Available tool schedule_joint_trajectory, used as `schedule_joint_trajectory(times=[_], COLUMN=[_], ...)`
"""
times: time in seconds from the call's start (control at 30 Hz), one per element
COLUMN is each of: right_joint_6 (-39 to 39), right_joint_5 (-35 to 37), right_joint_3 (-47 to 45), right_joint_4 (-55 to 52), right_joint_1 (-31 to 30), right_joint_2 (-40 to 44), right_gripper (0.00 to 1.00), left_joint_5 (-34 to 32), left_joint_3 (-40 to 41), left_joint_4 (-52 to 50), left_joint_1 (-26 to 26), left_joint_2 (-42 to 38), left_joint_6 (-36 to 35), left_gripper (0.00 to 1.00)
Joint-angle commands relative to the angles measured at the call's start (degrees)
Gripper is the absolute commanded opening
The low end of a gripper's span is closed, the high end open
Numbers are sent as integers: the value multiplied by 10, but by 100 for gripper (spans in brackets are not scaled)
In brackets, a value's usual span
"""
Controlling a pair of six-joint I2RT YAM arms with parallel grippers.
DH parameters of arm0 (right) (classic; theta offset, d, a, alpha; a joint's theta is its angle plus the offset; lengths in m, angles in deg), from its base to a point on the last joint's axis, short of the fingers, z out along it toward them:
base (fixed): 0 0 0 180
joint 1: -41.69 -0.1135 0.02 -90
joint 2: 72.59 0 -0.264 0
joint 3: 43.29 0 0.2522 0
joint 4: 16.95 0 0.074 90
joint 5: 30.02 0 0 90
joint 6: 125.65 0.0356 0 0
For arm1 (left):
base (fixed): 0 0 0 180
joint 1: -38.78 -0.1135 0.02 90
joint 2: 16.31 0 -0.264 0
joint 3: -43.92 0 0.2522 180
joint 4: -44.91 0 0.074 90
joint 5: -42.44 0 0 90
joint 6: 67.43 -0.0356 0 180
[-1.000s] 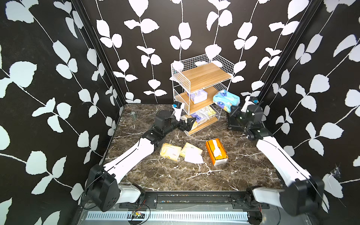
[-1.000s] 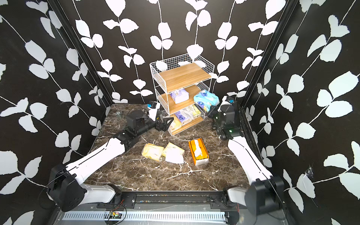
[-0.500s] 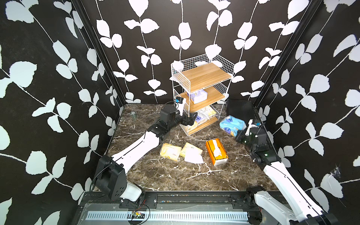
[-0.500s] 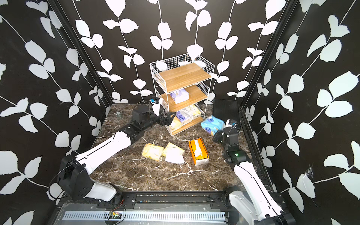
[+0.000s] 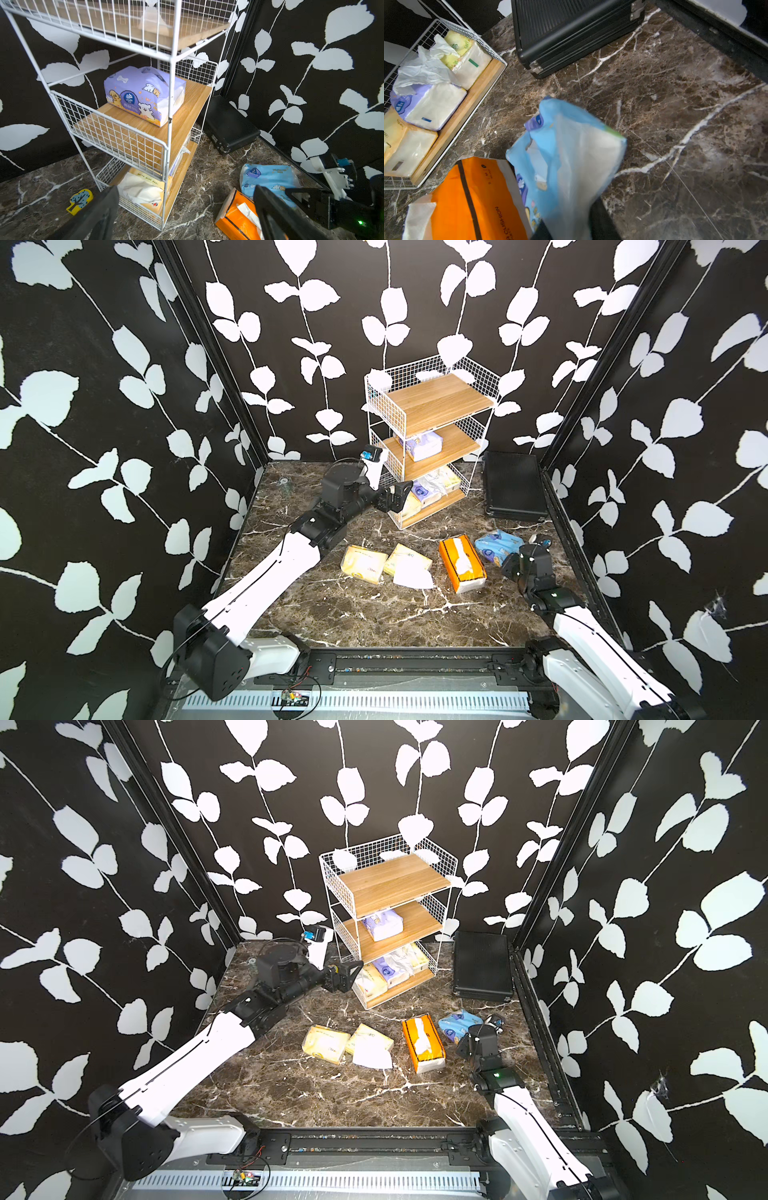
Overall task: Remove the tissue boxes from the shelf
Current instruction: Place the box of tissues at the center of the board.
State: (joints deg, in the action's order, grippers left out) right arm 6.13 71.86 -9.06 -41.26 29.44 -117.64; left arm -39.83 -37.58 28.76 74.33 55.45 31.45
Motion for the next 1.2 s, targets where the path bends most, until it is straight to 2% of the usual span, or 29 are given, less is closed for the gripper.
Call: schedule_joint_trajectory(times=[0.0, 0.07, 0.2, 0.27, 0.33, 0.47, 0.57, 0.67, 0.9, 1.17], right_joint_6=[31, 36, 32, 11, -6, -20, -11, 19, 1, -9], right_joint_5=[-7, 5, 23, -6, -62, -192, -275, -322, -316, -307], right_joint_3=[-21, -15, 27, 58, 74, 162, 248, 304, 461, 563], right_joint_4=[18, -7, -80, -91, -45, 45, 102, 196, 260, 307], right_joint_1=[3, 3, 2, 1, 2, 2, 0, -3, -16, -31], right_joint_2=[30, 61, 121, 137, 133, 24, -83, -154, -314, -449], right_gripper=[64, 70, 73, 73, 73, 74, 74, 75, 76, 77], left_joint_5=[-5, 0, 22, 31, 32, 3, 5, -8, -14, -22], left_joint_3=[20, 22, 2, -4, -5, -37, -73, -98, -125, -110], left_joint_4=[-25, -21, -35, -40, -31, -26, -37, -47, -38, -28], left_joint_1=[1, 0, 1, 0, 0, 0, 0, 0, 0, 0], left_joint_2=[-19, -23, -19, -20, -17, 15, 39, 59, 100, 114], left_joint_6=[-9, 2, 12, 12, 9, 44, 34, 14, -1, -29], left_gripper=[99, 99, 99, 99, 99, 99, 99, 99, 99, 99])
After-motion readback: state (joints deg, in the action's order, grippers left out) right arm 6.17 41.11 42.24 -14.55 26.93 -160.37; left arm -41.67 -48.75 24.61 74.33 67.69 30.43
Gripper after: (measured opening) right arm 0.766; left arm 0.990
